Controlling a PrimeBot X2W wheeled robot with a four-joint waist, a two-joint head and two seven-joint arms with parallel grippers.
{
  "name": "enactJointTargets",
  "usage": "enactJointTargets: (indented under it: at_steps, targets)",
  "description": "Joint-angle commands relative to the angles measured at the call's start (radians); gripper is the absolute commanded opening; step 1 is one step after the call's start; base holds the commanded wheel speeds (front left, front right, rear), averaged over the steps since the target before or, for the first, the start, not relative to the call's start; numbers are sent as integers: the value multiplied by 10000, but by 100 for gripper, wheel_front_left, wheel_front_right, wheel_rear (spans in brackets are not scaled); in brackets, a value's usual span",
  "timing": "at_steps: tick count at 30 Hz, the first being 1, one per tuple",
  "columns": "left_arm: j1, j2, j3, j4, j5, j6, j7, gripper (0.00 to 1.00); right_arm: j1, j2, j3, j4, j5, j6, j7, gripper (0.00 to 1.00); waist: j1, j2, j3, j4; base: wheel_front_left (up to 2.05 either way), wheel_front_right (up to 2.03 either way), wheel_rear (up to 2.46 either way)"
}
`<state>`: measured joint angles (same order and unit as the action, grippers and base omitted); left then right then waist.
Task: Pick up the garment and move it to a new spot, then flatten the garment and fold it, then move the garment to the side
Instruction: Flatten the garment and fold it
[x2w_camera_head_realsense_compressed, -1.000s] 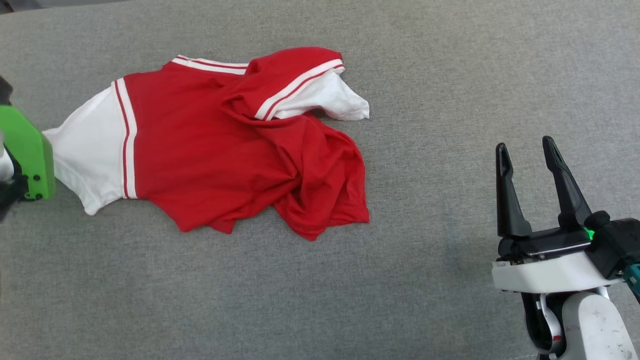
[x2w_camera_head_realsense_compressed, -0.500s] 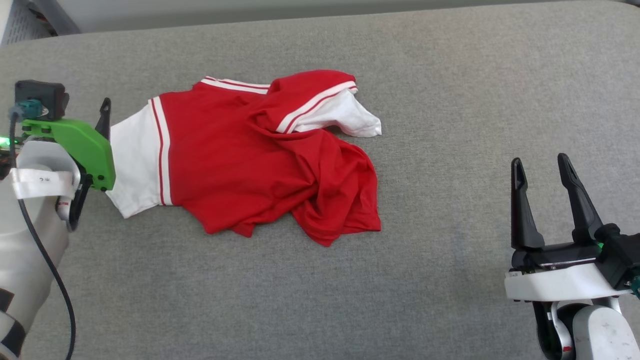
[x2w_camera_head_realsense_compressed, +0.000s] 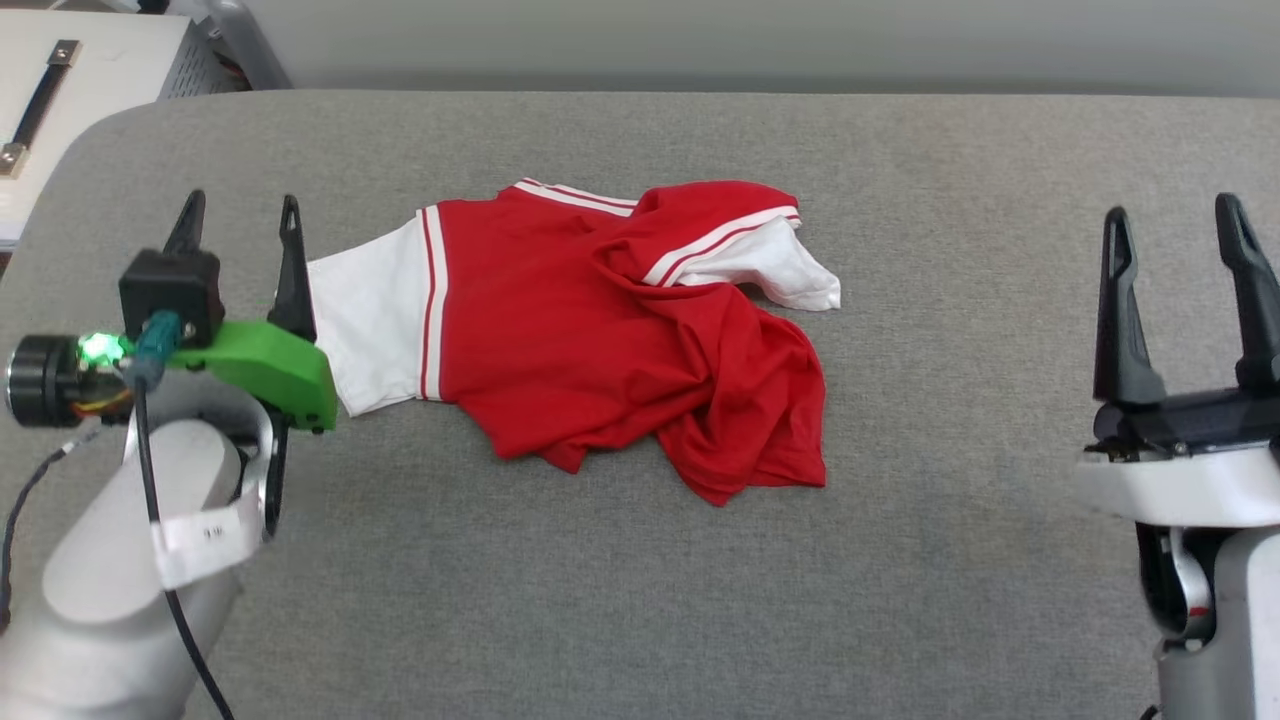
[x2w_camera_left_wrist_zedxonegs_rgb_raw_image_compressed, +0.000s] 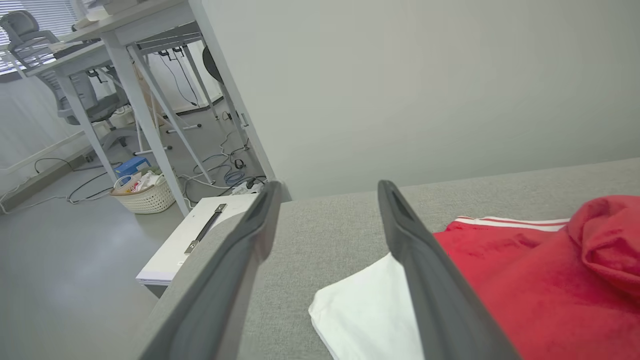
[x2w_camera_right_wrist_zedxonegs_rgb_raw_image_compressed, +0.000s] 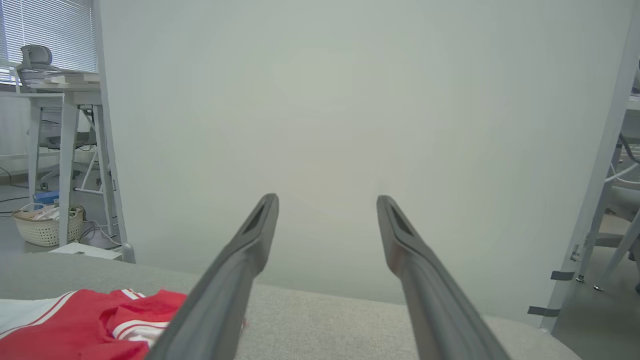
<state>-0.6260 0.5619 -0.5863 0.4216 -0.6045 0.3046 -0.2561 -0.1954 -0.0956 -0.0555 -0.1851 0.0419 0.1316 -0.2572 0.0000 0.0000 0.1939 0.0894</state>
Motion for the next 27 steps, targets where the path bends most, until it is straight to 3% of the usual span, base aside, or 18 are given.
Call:
enactJointTargets:
  at_steps: [1, 7, 15, 22, 27]
  targets:
    - [583, -107, 362, -514, 330, 267, -54, 100, -372, -183, 90, 28, 77, -9, -46, 100, 0, 0, -70, 193, 0, 0, 0]
    - [2677, -790, 2001, -2704, 1686, 952, -55, 100, -1681, -1086, 855, 559, 263, -9, -46, 100, 0, 0, 108, 505, 0, 0, 0]
    - [4160, -2086, 3277, -3877, 3216, 715, -56, 100, -3701, -2662, 3201, 2641, 1130, -9, 218, 100, 0, 0, 444, 991, 0, 0, 0]
    - [4451, -2986, 3820, -4052, 3995, 120, -56, 100, -5610, -4037, 6195, 4128, 2859, -9, 3101, 100, 0, 0, 881, 1387, 0, 0, 0]
    - [4323, -3527, 4083, -4069, 4439, -304, -56, 100, -6849, -5153, 8512, 4423, 4547, -9, 5600, 100, 0, 0, 1307, 1680, 0, 0, 0]
